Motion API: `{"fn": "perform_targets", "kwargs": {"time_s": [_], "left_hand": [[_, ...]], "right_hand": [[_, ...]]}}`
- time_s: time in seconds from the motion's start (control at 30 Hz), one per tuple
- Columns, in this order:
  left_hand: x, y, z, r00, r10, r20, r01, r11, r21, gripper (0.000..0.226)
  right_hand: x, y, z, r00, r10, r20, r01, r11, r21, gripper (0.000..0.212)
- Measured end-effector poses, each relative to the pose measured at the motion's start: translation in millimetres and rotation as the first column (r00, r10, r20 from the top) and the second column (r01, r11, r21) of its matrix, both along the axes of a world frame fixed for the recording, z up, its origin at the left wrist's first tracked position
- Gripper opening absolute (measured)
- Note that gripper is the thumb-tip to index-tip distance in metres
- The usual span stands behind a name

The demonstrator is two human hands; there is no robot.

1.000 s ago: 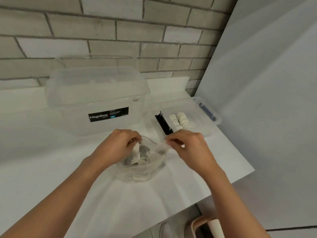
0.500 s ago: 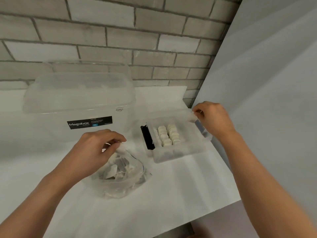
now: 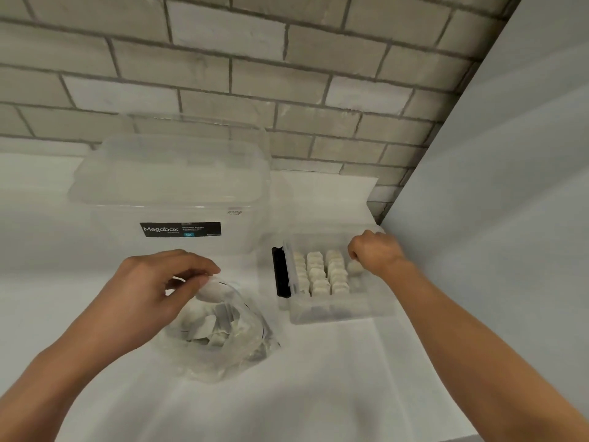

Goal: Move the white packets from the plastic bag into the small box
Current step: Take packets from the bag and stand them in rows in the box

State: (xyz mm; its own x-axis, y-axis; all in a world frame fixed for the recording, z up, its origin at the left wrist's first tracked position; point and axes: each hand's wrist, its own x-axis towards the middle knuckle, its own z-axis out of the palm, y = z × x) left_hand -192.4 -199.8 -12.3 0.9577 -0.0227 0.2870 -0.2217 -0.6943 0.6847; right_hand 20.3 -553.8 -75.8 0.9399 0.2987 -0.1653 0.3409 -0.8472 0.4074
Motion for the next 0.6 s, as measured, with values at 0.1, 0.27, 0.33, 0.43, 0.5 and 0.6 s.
{"fn": "perform_targets", "kwargs": {"time_s": [0.1, 0.27, 0.33, 0.43, 0.5, 0.6], "left_hand": [[2.3, -1.7, 2.1, 1.000, 0.009, -0.002, -0.009, 1.000, -0.014, 0.028], [7.8, -4.5, 3.3, 1.000, 0.012, -0.019, -0.012, 1.000, -0.018, 0.027], [10.6, -6.6, 2.5, 1.000, 0.008, -0.026, -0.009, 1.000, -0.017, 0.026], [13.6, -10.9, 1.2, 0.999, 0.001, -0.035, -0.002, 1.000, -0.026, 0.025], [15.1, -14.6, -0.1, 0.999, -0.003, -0.050, 0.000, 0.998, -0.055, 0.025], [19.4, -24.0, -1.6, 0.998, -0.018, -0.064, 0.012, 0.995, -0.095, 0.030]], "right_hand": [[4.4, 2.3, -4.5, 1.000, 0.009, 0.019, -0.008, 1.000, -0.023, 0.028], [9.0, 3.0, -11.0, 0.997, 0.006, 0.079, 0.001, 0.997, -0.082, 0.026], [9.0, 3.0, -11.6, 0.997, -0.004, 0.075, 0.011, 0.995, -0.098, 0.025], [8.7, 1.3, -9.4, 0.997, -0.002, 0.077, 0.009, 0.996, -0.085, 0.025], [5.1, 1.8, 0.5, 0.996, -0.034, 0.082, 0.035, 0.999, -0.012, 0.024], [-12.9, 7.1, 30.7, 0.983, -0.123, 0.139, 0.074, 0.946, 0.314, 0.021]]}}
